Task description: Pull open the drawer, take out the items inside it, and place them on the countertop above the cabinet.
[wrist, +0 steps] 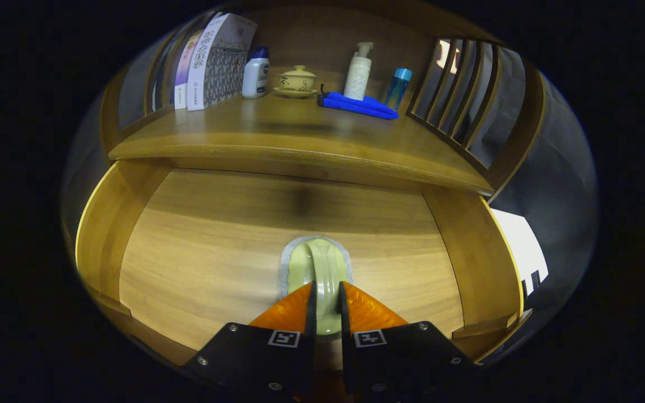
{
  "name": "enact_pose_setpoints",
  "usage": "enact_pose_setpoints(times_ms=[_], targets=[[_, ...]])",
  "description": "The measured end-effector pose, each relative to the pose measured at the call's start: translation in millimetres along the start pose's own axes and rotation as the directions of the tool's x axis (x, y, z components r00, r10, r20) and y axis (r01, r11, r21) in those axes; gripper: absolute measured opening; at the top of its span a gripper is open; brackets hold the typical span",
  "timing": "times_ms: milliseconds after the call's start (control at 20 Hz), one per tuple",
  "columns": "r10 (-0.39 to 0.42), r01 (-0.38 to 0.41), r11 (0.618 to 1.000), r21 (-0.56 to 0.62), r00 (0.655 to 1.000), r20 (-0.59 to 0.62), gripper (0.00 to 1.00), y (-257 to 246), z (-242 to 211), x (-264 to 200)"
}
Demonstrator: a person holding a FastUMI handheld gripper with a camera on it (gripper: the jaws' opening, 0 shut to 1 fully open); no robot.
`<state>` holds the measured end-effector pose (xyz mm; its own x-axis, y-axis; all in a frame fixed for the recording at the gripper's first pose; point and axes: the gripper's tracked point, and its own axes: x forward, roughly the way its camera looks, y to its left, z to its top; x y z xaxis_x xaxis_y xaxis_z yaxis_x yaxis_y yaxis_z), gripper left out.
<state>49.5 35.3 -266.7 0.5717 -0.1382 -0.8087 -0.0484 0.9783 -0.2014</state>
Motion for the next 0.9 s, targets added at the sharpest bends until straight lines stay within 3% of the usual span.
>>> enact_pose_setpoints(times_ms=[200,350,600,900], targets=[[0.008,-0.008,1.0,-0.013,0.999,0.049,0.1,-2.1,-1.8,-20.1],[0.004,-0.007,1.0,0.019,0.993,0.119,0.1,-10.6,11.1,-47.3],[-0.011,-0.01,0.996,0.086,0.971,0.238,0.09,-24.3,62.0,-81.7],[0.01,-0.04,0.996,0.085,0.945,0.328,0.09,-21.3,137.6,-71.9]])
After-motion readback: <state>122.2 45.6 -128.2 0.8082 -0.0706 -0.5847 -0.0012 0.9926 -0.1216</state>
